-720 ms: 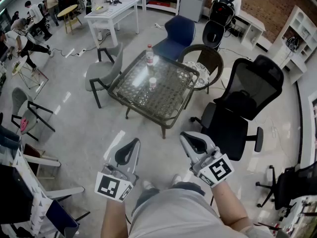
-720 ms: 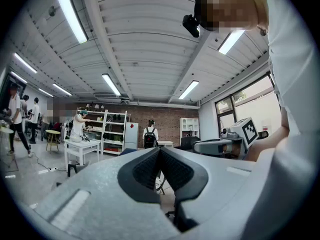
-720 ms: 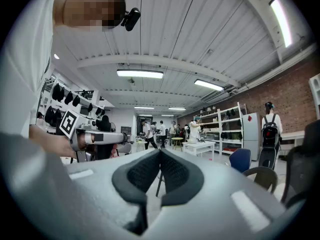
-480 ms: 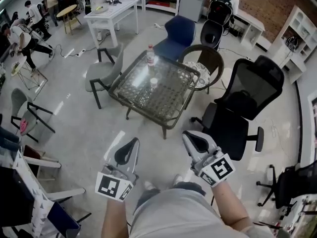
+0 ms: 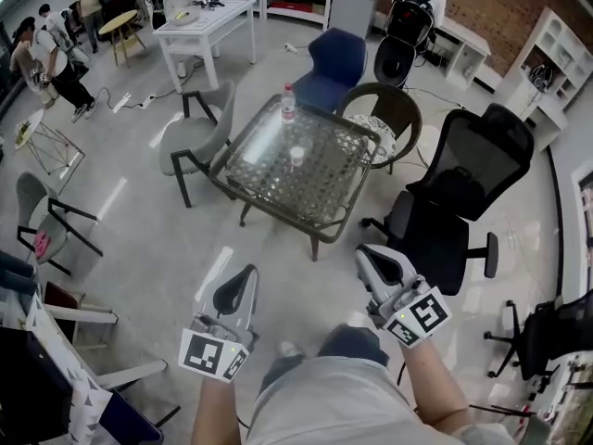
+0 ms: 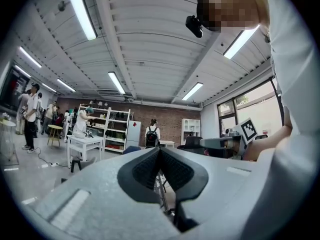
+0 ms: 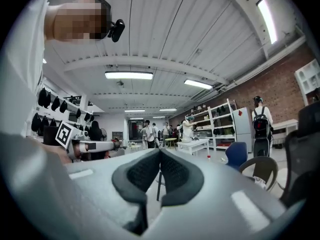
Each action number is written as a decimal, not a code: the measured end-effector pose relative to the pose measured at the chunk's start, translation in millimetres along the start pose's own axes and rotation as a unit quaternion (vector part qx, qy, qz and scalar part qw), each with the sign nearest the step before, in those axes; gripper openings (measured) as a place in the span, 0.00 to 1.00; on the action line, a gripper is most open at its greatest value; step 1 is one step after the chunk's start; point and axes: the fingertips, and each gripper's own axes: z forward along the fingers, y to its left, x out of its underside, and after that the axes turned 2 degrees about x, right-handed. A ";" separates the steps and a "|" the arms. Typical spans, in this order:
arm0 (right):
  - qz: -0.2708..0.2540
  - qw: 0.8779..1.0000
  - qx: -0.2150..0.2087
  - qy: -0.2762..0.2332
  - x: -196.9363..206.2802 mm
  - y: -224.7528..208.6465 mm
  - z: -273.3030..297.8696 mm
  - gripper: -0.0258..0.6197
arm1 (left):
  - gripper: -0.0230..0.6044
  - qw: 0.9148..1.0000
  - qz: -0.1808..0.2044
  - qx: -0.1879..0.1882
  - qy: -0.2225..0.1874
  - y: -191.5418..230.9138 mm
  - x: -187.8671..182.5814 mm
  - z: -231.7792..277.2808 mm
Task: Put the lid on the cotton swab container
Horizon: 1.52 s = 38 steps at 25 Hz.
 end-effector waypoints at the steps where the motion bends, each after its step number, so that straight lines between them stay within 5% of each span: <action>1: 0.002 1.000 0.007 0.002 2.1 -1.2 2.4 0.04 | 0.05 1.000 -0.001 0.001 0.003 5.2 3.1 -1.1; 11: 0.012 0.999 0.028 0.012 23.5 -56.9 50.0 0.04 | 0.05 1.000 -0.015 -0.002 0.021 47.6 34.5 52.5; 27: 0.030 0.999 -0.015 0.039 23.1 -242.8 167.4 0.04 | 0.05 0.998 -0.027 -0.035 0.047 113.1 44.3 277.2; 38: 0.053 0.997 -0.026 0.055 39.3 -294.6 194.5 0.04 | 0.05 0.995 -0.022 -0.049 0.083 131.2 66.3 333.3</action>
